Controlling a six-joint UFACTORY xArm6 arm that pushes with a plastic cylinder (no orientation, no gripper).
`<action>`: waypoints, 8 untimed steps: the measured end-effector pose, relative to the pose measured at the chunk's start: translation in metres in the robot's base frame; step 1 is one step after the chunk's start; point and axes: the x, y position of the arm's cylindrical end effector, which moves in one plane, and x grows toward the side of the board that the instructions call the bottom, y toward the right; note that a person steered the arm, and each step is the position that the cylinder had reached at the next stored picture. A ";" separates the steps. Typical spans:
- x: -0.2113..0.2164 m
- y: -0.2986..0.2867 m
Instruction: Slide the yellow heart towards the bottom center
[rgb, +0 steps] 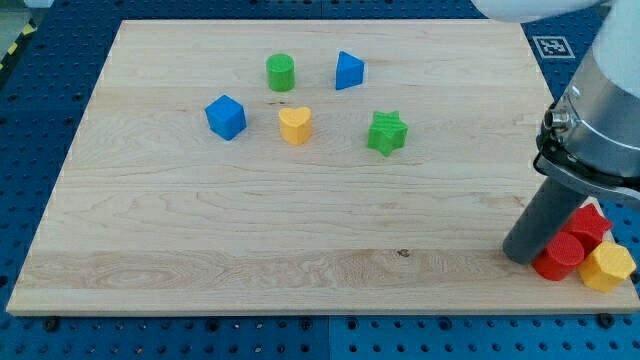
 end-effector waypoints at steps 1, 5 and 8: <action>0.004 0.002; -0.061 -0.141; -0.167 -0.249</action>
